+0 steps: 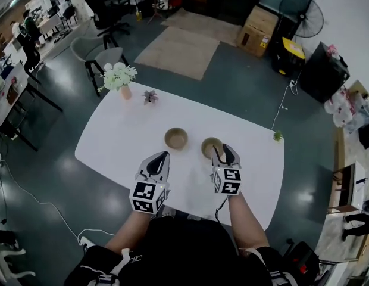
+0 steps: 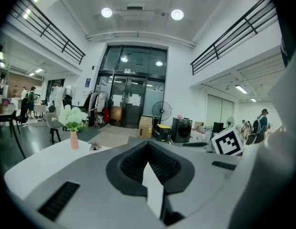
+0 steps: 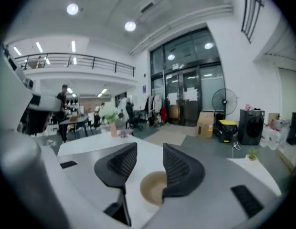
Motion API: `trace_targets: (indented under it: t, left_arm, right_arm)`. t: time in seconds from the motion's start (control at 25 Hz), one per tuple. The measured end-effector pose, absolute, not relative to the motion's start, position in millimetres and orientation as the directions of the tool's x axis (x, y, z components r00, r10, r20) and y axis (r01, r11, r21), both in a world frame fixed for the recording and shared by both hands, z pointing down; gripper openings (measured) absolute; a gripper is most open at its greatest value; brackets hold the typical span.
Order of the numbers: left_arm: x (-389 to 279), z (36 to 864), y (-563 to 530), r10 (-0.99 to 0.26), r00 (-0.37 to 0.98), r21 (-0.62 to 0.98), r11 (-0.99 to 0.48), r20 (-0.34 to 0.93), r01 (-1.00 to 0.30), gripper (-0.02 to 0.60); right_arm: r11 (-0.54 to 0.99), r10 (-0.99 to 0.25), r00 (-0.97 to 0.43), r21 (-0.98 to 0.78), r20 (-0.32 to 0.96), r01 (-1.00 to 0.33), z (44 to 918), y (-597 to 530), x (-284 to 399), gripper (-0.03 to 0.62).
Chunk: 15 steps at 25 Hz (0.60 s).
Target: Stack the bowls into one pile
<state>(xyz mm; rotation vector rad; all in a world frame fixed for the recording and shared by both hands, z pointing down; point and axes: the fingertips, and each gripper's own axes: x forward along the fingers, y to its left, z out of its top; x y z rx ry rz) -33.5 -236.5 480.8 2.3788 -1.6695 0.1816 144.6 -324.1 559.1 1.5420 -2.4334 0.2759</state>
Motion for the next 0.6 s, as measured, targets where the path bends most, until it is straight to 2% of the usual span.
trace_targets:
  t: [0.08,0.16,0.32,0.6]
  left_arm:
    - [-23.3,476.5,-241.3,-0.902,0.371,0.110,-0.354,0.220,-0.929,0.011]
    - [-11.5,470.5,-245.2,-0.893,0.398,0.104,-0.384,0.210,-0.917,0.011]
    - [11.3,462.5,-251.8,-0.873,0.448,0.095,-0.438,0.192,-0.894,0.011]
    - [53.8,458.2,-258.0,-0.834,0.520,0.082,-0.514,0.185,-0.854,0.011]
  right_arm:
    - [0.347,-0.919,-0.350,-0.048,0.184,-0.937,522.4,-316.1,163.3,0.161]
    - [0.272,-0.958,-0.275,-0.046,0.086,-0.961,488.1,-304.4,183.3,0.104]
    - [0.143,-0.989,-0.142,-0.029,-0.034,-0.989,442.5,-280.5,218.8,0.017]
    - [0.095,-0.995,-0.094,-0.025,-0.046,-0.995,437.4,-257.3,256.3,0.015]
